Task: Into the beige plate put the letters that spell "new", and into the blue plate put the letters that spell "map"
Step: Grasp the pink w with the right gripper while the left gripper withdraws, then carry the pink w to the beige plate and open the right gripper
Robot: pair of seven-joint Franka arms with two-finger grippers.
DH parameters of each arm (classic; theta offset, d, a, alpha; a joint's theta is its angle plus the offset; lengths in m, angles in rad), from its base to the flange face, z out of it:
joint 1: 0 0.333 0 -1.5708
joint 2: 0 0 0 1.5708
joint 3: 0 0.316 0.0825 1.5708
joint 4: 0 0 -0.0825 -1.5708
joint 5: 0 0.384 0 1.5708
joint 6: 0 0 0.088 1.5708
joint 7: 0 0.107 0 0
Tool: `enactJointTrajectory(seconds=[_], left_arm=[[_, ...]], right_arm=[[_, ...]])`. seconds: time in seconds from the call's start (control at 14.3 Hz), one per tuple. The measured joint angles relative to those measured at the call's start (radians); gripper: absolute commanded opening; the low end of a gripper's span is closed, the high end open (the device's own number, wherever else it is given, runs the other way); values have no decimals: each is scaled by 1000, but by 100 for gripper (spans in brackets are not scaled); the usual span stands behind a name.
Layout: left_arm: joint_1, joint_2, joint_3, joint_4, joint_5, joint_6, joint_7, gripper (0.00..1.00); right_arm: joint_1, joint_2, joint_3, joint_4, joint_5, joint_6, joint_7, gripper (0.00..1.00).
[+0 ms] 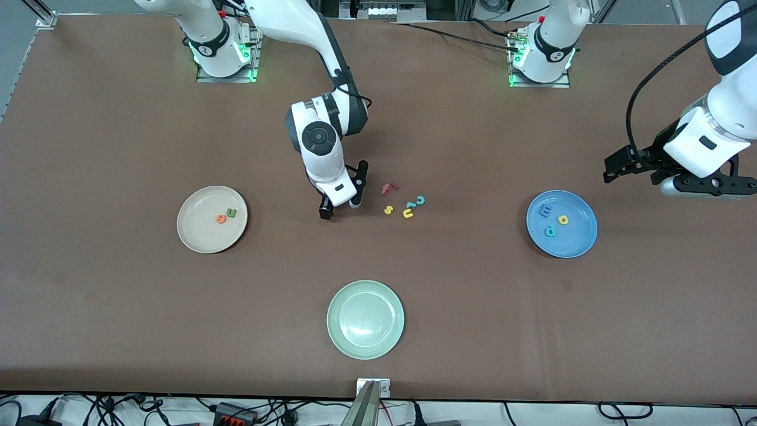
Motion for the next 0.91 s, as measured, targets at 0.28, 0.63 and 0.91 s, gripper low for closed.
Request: enactJointTrajectory(seconds=[0.28, 0.63, 0.91], left_arm=[[-2, -2, -1, 8, 12, 0, 7, 100], [-3, -2, -1, 9, 27, -17, 8, 100], [-3, -6, -6, 11, 27, -23, 11, 100]], right_arm=[[0, 17, 0, -1, 0, 7, -14, 66], [3, 12, -2, 1, 0, 10, -17, 33], [4, 7, -6, 4, -1, 9, -17, 21]])
